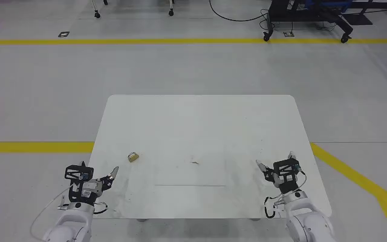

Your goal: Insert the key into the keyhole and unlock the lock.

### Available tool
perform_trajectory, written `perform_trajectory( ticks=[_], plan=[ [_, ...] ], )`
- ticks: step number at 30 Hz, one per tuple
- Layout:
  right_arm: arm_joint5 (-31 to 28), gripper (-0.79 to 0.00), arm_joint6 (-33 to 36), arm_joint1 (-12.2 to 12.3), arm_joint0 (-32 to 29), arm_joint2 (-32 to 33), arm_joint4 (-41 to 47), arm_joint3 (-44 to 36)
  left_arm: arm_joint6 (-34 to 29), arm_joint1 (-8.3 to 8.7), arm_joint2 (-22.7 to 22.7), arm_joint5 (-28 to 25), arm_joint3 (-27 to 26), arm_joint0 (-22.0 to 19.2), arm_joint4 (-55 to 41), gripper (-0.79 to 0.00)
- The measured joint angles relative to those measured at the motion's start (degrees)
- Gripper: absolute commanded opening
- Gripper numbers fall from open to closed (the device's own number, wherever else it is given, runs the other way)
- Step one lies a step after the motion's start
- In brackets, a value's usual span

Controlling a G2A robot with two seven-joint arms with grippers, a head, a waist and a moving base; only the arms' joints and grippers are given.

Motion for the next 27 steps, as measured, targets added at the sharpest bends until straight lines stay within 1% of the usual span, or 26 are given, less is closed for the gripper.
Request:
perform_trajectory(
  ticks=[4, 7, 9, 18, 19, 21, 24, 25, 27],
  plan=[
    [-4.7, 0.000, 3.0, -0.6, 7.5, -7.4, -2.4, 2.6, 0.0, 0.00, 0.0, 0.0, 0.0, 0.0, 0.0, 0.000],
    [-5.9, 0.000, 4.5, -1.2, 12.2, -11.9, -2.6, 5.3, 0.0, 0.00, 0.0, 0.0, 0.0, 0.0, 0.0, 0.000],
    [-5.5, 0.000, 4.5, -1.4, 13.1, -12.6, -2.8, 5.8, 0.0, 0.00, 0.0, 0.0, 0.0, 0.0, 0.0, 0.000],
    [-5.4, 0.000, 4.4, -1.3, 13.0, -12.6, -2.8, 5.7, 0.0, 0.00, 0.0, 0.0, 0.0, 0.0, 0.0, 0.000],
    [-6.1, 0.000, 4.4, -1.3, 13.2, -12.9, -3.0, 5.8, 0.0, 0.00, 0.0, 0.0, 0.0, 0.0, 0.0, 0.000],
    [-9.8, 0.000, 5.1, -1.3, 14.3, -14.0, -3.3, 6.4, 0.0, 0.00, 0.0, 0.0, 0.0, 0.0, 0.0, 0.000],
    [-20.2, 0.000, 8.9, -1.2, 18.7, -17.0, -4.3, 9.3, 0.0, 0.00, 0.0, 0.0, 0.0, 0.0, 0.0, 0.000],
    [-24.5, 0.000, 10.4, -1.2, 20.8, -18.4, -4.1, 10.9, 0.0, 0.00, 0.0, 0.0, 0.0, 0.0, 0.0, 0.000],
    [-30.2, 0.000, 11.9, -1.4, 23.9, -20.3, -2.8, 13.2, 0.0, 0.00, 0.0, 0.0, 0.0, 0.0, 0.0, 0.000]
  ],
)
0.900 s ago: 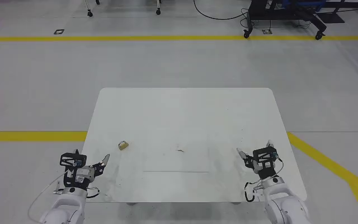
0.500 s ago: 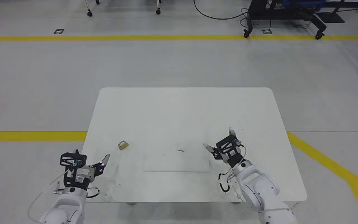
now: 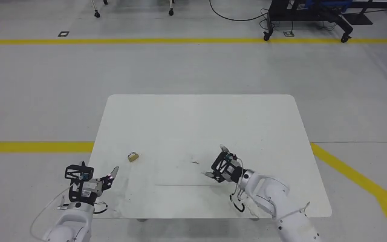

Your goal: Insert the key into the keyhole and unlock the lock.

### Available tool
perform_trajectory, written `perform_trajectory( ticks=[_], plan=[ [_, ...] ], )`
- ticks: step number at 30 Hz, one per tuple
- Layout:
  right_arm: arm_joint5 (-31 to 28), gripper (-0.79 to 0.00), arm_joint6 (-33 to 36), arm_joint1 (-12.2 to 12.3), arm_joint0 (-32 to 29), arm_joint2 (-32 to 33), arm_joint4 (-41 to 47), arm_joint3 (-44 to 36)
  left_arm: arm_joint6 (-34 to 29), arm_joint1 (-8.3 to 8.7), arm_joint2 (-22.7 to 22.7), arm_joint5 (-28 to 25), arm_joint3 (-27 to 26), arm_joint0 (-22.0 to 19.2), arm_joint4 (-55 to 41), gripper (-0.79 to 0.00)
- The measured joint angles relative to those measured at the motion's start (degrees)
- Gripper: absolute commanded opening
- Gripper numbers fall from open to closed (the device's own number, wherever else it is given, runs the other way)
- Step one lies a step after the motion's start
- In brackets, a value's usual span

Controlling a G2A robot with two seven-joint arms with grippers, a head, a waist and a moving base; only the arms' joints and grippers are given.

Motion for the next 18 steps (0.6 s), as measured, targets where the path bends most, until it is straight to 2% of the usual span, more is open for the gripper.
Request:
perform_trajectory(
  ticks=[2, 3, 4, 5, 9, 11, 14, 17, 18],
  plan=[
    [-5.2, 0.000, 0.7, -0.2, 3.1, -1.7, 1.6, 2.7, 0.0, 0.00, 0.0, 0.0, 0.0, 0.0, 0.0, 0.000],
    [-6.7, -0.055, 1.0, -0.3, 4.3, -2.3, 2.1, 3.9, 0.0, 0.00, 0.0, 0.0, 0.0, 0.0, 0.0, 0.000],
    [-8.3, -0.163, 1.7, -0.5, 5.9, -3.2, 2.3, 5.5, 0.0, 0.00, 0.0, 0.0, 0.0, 0.0, 0.0, 0.000],
    [-9.6, -0.182, 2.6, -0.6, 7.2, -4.0, 2.3, 6.7, 0.0, 0.00, 0.0, 0.0, 0.0, 0.0, 0.0, 0.000],
    [-15.0, -0.120, 7.8, -1.5, 13.3, -8.4, 2.5, 12.1, 0.0, 0.00, 0.0, 0.0, 0.0, 0.0, 0.0, 0.000],
    [-16.2, -0.114, 9.5, -2.0, 16.0, -10.4, 2.5, 14.2, 0.0, 0.00, 0.0, 0.0, 0.0, 0.0, 0.0, 0.000],
    [-15.1, -0.262, 10.3, -2.8, 18.7, -12.9, 2.1, 16.3, 0.0, 0.00, 0.0, 0.0, 0.0, 0.0, 0.0, 0.000],
    [-14.2, -0.354, 10.2, -3.5, 20.7, -14.8, 2.4, 17.7, 0.0, 0.00, 0.0, 0.0, 0.0, 0.0, 0.0, 0.000],
    [-14.0, -0.413, 10.1, -3.6, 21.2, -15.3, 2.5, 18.2, 0.0, 0.00, 0.0, 0.0, 0.0, 0.0, 0.0, 0.000]
  ],
)
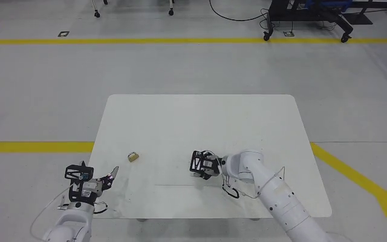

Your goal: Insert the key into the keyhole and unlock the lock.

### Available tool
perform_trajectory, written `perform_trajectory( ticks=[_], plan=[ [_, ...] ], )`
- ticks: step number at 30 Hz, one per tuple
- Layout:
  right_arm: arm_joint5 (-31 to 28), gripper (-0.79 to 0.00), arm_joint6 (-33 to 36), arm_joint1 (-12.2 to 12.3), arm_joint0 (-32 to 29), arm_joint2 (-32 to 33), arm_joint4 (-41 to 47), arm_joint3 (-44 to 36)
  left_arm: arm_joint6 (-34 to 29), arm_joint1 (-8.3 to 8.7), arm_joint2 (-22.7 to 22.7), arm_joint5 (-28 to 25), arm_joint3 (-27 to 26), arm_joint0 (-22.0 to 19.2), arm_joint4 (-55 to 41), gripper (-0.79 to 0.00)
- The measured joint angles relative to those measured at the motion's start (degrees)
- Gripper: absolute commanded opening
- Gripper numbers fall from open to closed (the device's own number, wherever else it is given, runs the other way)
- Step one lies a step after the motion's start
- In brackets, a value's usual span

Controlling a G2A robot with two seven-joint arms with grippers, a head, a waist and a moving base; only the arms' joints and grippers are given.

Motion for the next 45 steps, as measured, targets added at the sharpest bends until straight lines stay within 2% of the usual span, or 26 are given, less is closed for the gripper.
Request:
perform_trajectory(
  ticks=[2, 7, 9, 14, 20, 26, 29, 32, 36, 40, 45],
  plan=[
    [0.3, -0.446, 0.0, -0.4, 1.2, -1.0, 0.1, 1.1, 0.0, 0.00, 0.0, 0.0, 0.0, 0.0, 0.0, 0.000],
    [-0.6, -0.616, -0.5, -1.1, 3.5, -2.9, 0.7, 4.0, 0.0, 0.00, 0.0, 0.0, 0.0, 0.0, 0.0, 0.000],
    [-1.1, -0.785, -0.6, -1.3, 4.1, -3.4, 0.5, 4.9, 0.0, 0.00, 0.0, 0.0, 0.0, 0.0, 0.0, 0.000],
    [-1.5, -0.785, -2.0, -1.4, 4.9, -3.9, -0.4, 5.8, 0.0, 0.00, 0.0, 0.0, 0.0, 0.0, 0.0, 0.000],
    [-0.6, -0.785, -5.1, -0.1, 3.0, -1.0, -3.1, 2.6, 0.0, 0.00, 0.0, 0.0, 0.0, 0.0, 0.0, 0.000],
    [3.8, -0.785, -15.6, 1.5, -1.8, 4.4, -3.7, -0.1, 0.0, 0.00, 0.0, 0.0, 0.0, 0.0, 0.0, 0.000],
    [5.0, -0.785, -22.8, 2.1, -4.9, 8.2, 1.2, 0.3, 0.0, 0.00, 0.0, 0.0, 0.0, 0.0, 0.0, 0.000],
    [1.6, -0.785, -28.7, 2.9, -8.0, 12.5, 8.4, 1.1, 0.0, 0.00, 0.0, 0.0, 0.0, 0.0, 0.0, 0.000],
    [-0.9, -0.785, -31.1, 4.1, -12.6, 19.0, 17.3, -1.3, 0.0, 0.00, 0.0, 0.0, 0.0, 0.0, 0.0, 0.000],
    [-9.9, -0.785, -31.5, 5.4, -16.3, 23.2, 27.5, -3.8, 0.0, 0.00, 0.0, 0.0, 0.0, 0.0, 0.0, 0.000],
    [-10.1, -0.785, -30.9, 5.6, -16.4, 23.2, 28.0, -4.7, 0.0, 0.00, 0.0, 0.0, 0.0, 0.0, 0.0, 0.000]
  ],
)
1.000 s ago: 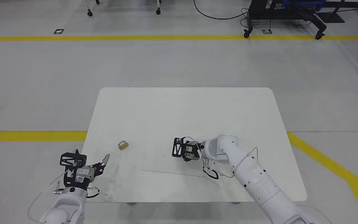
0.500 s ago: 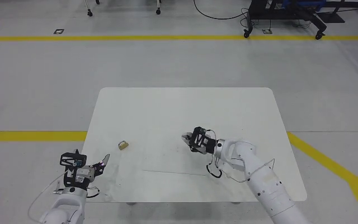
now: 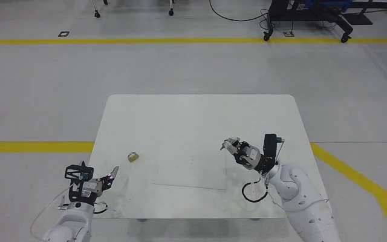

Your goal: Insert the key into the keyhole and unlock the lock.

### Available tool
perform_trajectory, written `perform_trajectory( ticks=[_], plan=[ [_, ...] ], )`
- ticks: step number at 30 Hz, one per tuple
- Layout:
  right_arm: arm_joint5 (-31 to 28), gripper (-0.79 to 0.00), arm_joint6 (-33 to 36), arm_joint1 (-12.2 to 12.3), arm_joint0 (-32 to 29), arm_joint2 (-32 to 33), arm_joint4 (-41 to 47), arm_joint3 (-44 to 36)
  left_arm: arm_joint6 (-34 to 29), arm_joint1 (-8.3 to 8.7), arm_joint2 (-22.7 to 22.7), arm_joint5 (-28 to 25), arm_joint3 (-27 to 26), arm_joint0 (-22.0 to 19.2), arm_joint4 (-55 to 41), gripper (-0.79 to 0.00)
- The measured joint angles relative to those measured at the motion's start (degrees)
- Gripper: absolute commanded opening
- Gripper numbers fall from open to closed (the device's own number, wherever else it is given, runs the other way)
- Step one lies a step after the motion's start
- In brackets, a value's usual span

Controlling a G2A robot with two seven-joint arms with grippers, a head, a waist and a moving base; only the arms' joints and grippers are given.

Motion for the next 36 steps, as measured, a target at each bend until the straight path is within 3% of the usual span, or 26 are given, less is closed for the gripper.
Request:
perform_trajectory(
  ticks=[6, 9, 11, 17, 19, 21, 25, 29, 32, 36],
  plan=[
    [0.0, -0.785, 0.0, 0.0, 0.0, 0.0, 0.0, 0.0, 0.2, -0.01, 0.0, 0.2, -0.2, -0.1, 0.2, 0.000],
    [0.5, -0.785, 0.0, -0.1, -0.2, -0.1, 0.3, -0.2, 2.6, -0.23, 0.8, 1.2, -2.8, -0.1, 1.0, 0.000],
    [2.6, -0.785, 0.7, -0.4, -0.4, -1.3, 2.7, -0.6, 1.9, -0.36, 2.1, -2.7, -4.9, -0.6, -3.1, 0.000],
    [1.3, -0.785, 7.7, -1.2, 2.4, -6.6, 18.7, 2.4, -13.2, -0.16, 7.0, -22.2, -4.0, -9.3, -20.4, 0.000],
    [0.2, -0.785, 11.4, -1.1, 3.8, -7.5, 24.3, 3.8, -21.2, -0.12, 9.1, -24.6, -3.4, -12.8, -21.7, 0.000],
    [-0.1, -0.785, 13.0, -1.0, 4.1, -7.6, 26.5, 4.1, -24.6, -0.11, 9.0, -24.4, -3.4, -12.6, -21.5, 0.000],
    [0.0, -0.785, 12.8, -1.0, 4.1, -7.6, 26.3, 4.0, -19.9, -0.12, 8.8, -24.2, -3.5, -12.0, -21.4, 0.000],
    [0.0, -0.785, 12.8, -1.0, 4.1, -7.6, 26.3, 4.0, -19.3, -0.21, 9.5, -24.3, -3.6, -11.5, -23.5, 0.000],
    [1.9, -0.785, 12.7, -1.1, 3.5, -7.6, 26.2, 3.2, -25.3, -0.12, 10.1, -30.7, 0.3, -13.5, -35.5, 0.000],
    [2.7, -0.785, 15.6, -1.4, 3.6, -9.8, 31.1, 3.4, -41.4, 0.61, 10.2, -37.6, 9.5, -20.8, -64.5, 0.000]
  ],
)
